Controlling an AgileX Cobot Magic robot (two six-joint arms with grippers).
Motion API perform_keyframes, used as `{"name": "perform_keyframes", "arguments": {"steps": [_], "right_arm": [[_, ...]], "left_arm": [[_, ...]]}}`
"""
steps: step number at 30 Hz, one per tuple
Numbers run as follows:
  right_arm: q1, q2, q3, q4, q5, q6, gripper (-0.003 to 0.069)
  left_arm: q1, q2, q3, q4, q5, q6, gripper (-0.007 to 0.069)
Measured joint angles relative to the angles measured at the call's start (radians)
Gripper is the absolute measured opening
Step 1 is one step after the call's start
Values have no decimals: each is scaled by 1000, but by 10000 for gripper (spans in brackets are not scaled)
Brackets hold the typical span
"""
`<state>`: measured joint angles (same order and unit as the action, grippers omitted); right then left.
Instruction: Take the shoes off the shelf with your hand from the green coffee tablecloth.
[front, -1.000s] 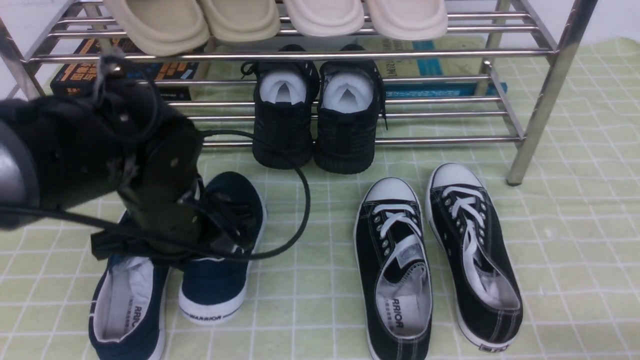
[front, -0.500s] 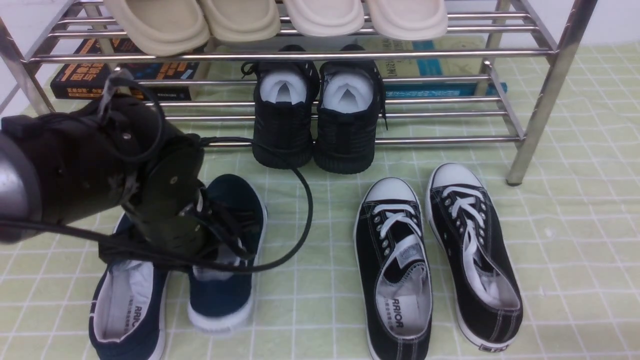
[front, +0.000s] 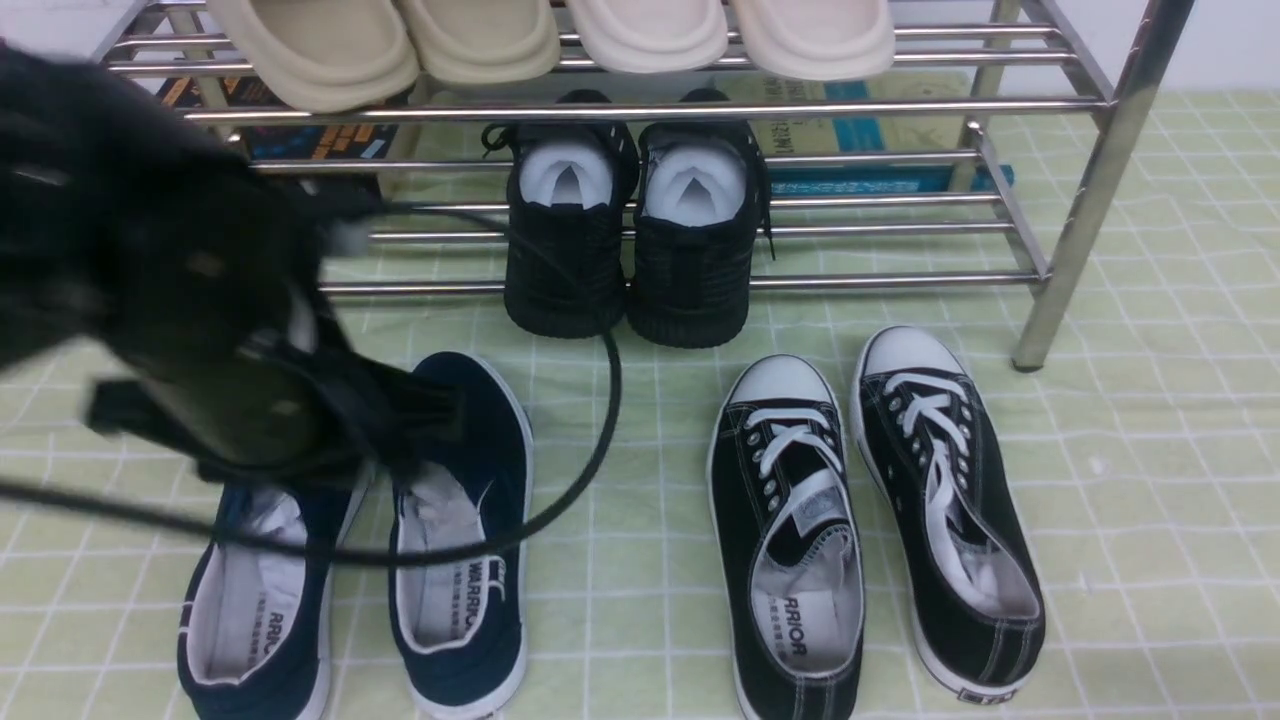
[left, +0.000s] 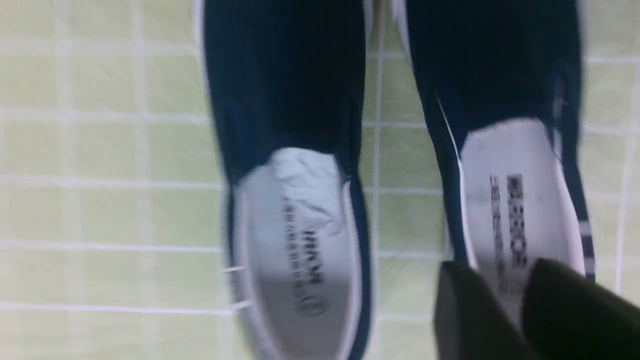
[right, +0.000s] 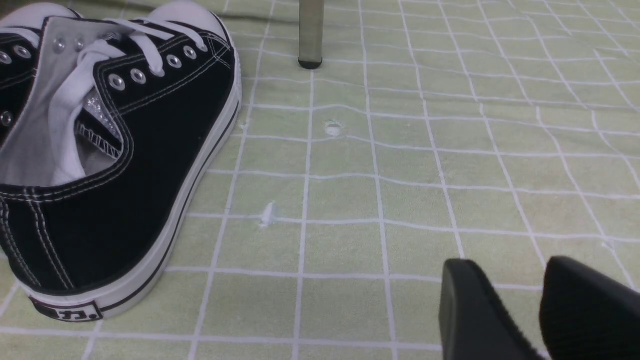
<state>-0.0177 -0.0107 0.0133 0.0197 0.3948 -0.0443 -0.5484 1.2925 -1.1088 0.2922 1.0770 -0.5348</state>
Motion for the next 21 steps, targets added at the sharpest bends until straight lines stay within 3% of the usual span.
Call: {"name": "perform_keyframes", "arguments": {"steps": [5, 8, 10, 16, 21], "right_arm": [[0, 0, 0, 0, 0, 0, 237], [0, 0, 0, 0, 0, 0, 237], [0, 0, 0, 0, 0, 0, 237], [0, 0, 0, 0, 0, 0, 237], [0, 0, 0, 0, 0, 0, 237]], "left_arm": [[0, -190, 26, -66, 97, 204, 8], [0, -324, 99, -133, 79, 270, 1], [0, -439, 187, -168, 7, 285, 1], [0, -806, 548, -172, -468, 285, 1], [0, -951, 737, -172, -748, 285, 1]]}}
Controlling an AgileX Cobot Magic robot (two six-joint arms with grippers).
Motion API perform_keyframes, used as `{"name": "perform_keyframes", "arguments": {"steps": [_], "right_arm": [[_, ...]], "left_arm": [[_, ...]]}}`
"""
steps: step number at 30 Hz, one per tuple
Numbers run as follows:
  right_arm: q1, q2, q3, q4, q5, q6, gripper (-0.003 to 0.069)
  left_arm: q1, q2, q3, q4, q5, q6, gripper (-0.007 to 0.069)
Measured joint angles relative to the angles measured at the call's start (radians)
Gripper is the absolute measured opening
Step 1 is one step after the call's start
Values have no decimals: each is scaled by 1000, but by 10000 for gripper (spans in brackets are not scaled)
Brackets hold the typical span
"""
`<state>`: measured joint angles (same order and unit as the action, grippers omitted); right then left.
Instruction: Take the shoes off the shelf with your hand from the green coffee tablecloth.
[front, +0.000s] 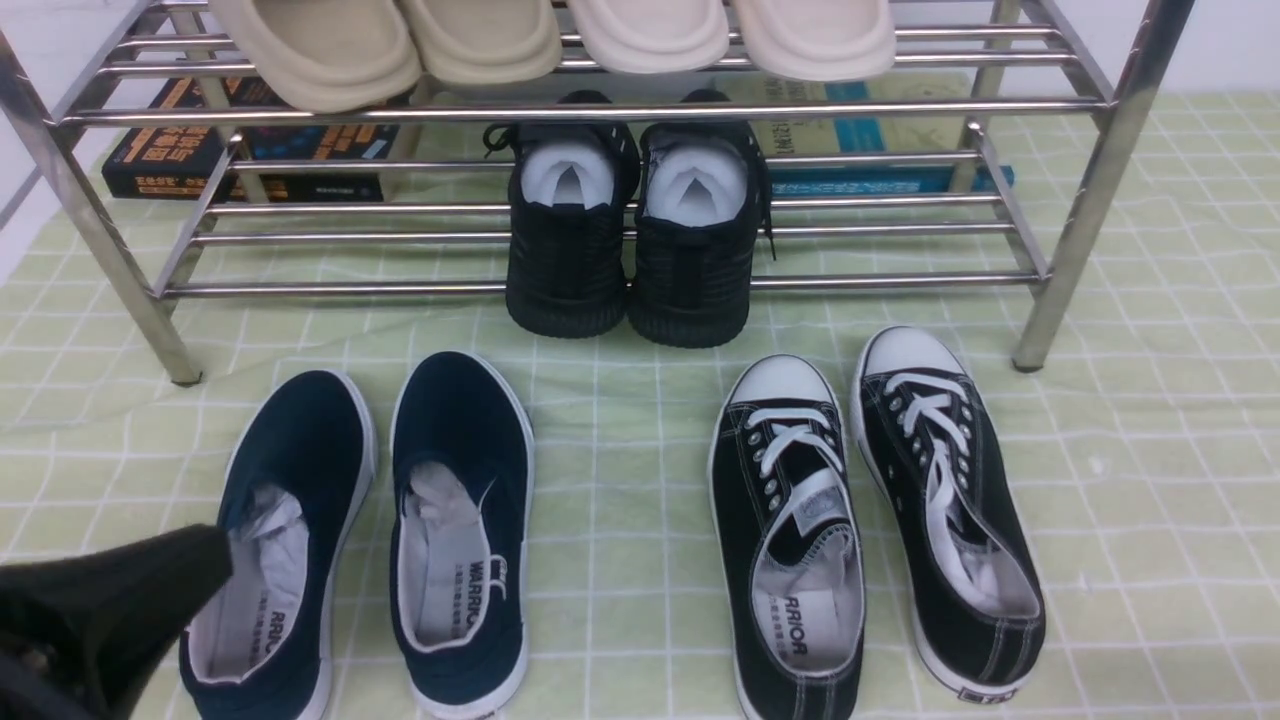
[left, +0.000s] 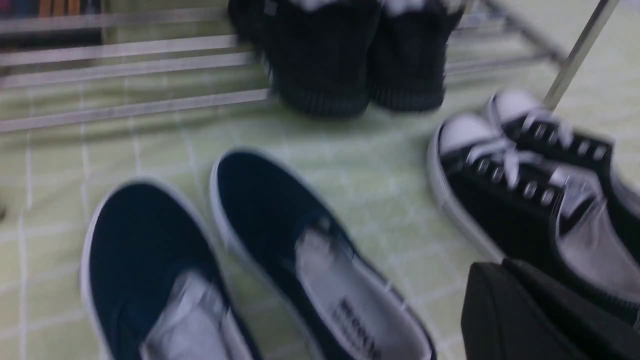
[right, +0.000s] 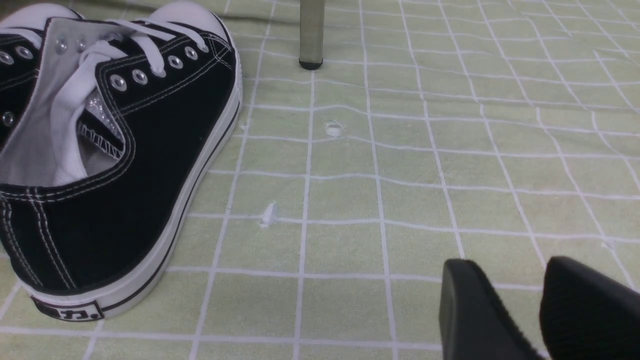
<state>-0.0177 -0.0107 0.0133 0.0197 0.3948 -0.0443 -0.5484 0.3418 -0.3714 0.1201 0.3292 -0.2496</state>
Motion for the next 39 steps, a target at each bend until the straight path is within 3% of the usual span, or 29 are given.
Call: {"name": "perform_keyframes", "arguments": {"steps": [6, 20, 24, 27, 32, 35, 39], "right_arm": [[0, 0, 0, 0, 0, 0, 237], [0, 0, 0, 0, 0, 0, 237], [0, 0, 0, 0, 0, 0, 237], [0, 0, 0, 0, 0, 0, 237], [0, 0, 0, 0, 0, 0, 237], [0, 0, 0, 0, 0, 0, 237], [0, 0, 0, 0, 0, 0, 237]], "left_arm": [[0, -53, 107, 0, -98, 0, 1], [0, -53, 178, 0, 24, -3, 15], [15, -56, 189, 4, 35, -69, 18], [73, -62, 189, 5, 34, -77, 17], [194, -91, 211, -8, 13, 6, 19], [298, -184, 245, -12, 11, 75, 22], [405, -275, 298, -14, 9, 81, 27]]}}
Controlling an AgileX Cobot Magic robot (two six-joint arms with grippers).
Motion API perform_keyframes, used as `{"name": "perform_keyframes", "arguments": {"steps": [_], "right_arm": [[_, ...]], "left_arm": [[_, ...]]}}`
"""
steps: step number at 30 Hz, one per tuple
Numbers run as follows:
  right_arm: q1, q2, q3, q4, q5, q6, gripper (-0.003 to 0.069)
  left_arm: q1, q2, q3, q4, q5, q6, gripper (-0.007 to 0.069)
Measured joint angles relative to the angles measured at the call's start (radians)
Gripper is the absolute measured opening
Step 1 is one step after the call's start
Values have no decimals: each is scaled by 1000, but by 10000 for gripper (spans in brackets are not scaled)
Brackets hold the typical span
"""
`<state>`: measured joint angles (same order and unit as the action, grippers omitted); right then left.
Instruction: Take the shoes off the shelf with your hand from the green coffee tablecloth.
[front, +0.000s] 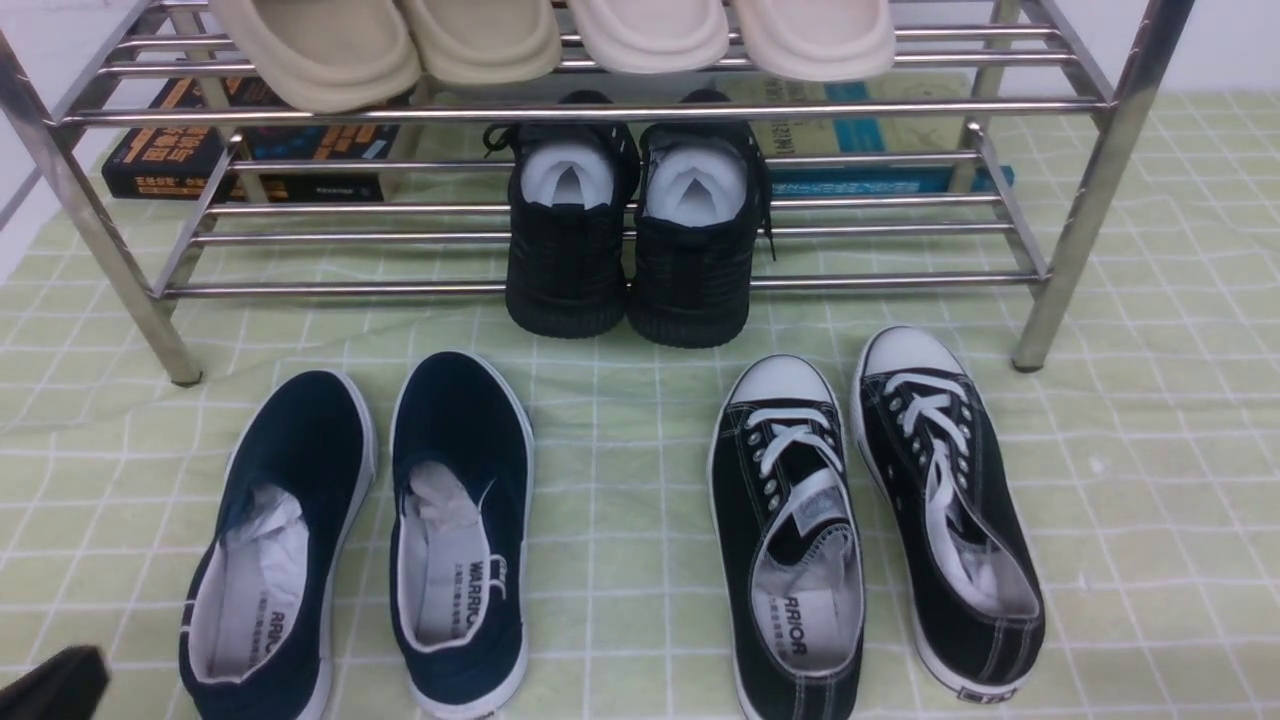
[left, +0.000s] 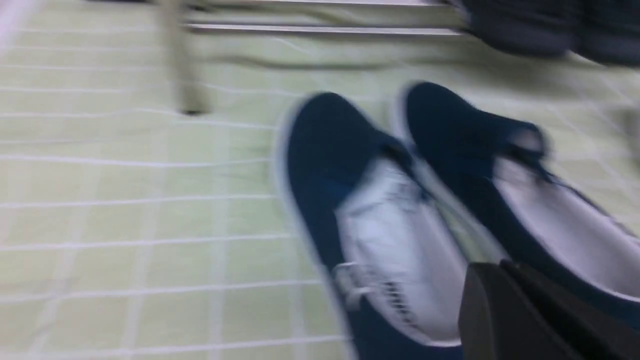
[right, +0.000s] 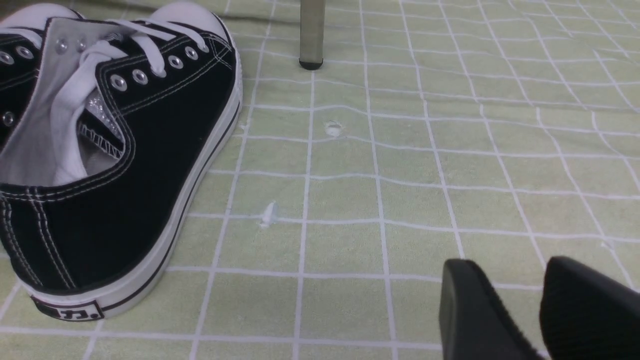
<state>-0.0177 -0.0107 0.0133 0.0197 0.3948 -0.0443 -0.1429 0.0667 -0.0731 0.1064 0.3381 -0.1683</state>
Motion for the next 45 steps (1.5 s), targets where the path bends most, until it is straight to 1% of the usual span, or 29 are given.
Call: {"name": "perform_keyframes", "arguments": {"steps": [2, 6, 45], "right_arm": [[0, 0, 0, 0, 0, 0, 237], [0, 0, 0, 0, 0, 0, 237], [0, 0, 0, 0, 0, 0, 237]], "left_arm": [[80, -60, 59, 1, 0, 1, 30], [124, -78, 96, 9, 6, 2, 33], [127, -78, 96, 14, 21, 5, 54]]}}
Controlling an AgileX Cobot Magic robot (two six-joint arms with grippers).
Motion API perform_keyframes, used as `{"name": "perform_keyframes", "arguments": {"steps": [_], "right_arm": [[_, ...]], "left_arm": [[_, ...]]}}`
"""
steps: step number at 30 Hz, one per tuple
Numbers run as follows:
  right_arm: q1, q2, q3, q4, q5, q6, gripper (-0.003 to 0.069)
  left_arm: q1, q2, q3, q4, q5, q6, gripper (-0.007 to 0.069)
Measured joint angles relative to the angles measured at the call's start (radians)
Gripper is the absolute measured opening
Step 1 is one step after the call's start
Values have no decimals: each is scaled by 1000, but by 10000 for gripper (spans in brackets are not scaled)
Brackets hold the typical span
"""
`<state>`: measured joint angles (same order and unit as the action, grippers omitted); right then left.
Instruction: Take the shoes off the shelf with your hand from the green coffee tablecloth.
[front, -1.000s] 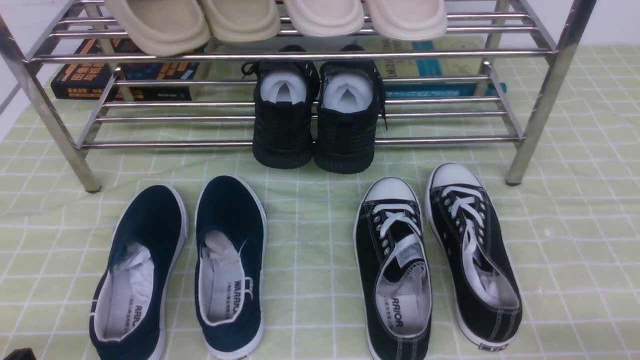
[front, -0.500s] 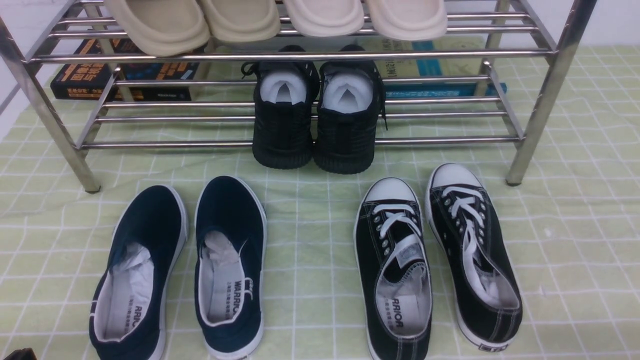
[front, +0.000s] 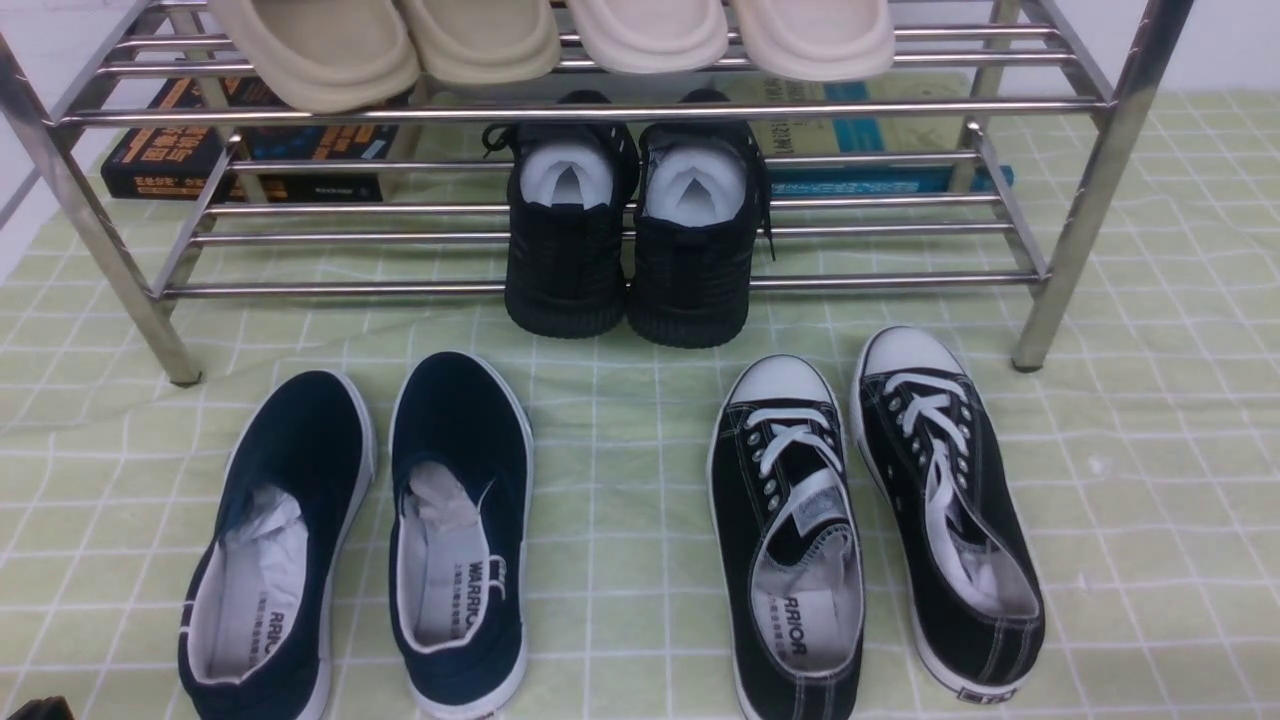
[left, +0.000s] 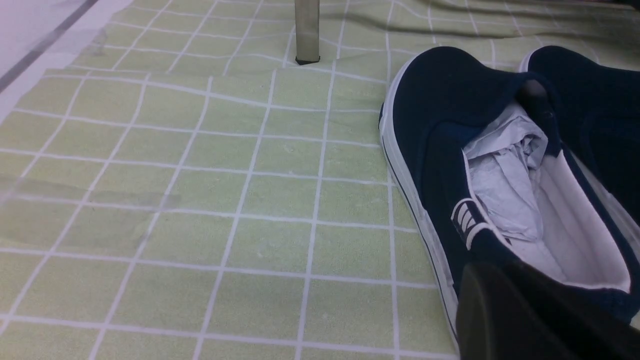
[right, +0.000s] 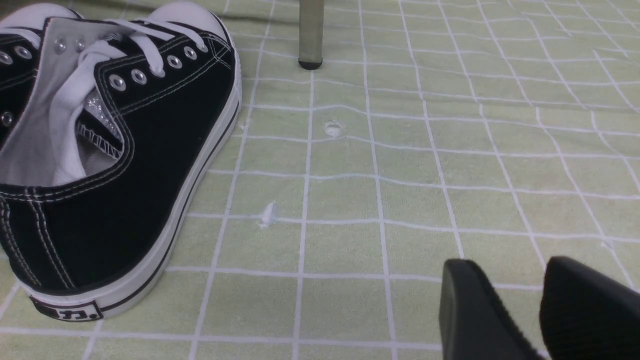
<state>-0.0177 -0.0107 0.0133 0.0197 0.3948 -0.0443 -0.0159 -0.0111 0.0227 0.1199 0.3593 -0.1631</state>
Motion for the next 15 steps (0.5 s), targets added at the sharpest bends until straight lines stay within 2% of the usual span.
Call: {"name": "perform_keyframes", "arguments": {"steps": [15], "right_arm": [[0, 0, 0, 0, 0, 0, 237]], "left_arm": [[0, 0, -1, 1, 1, 0, 72]]}}
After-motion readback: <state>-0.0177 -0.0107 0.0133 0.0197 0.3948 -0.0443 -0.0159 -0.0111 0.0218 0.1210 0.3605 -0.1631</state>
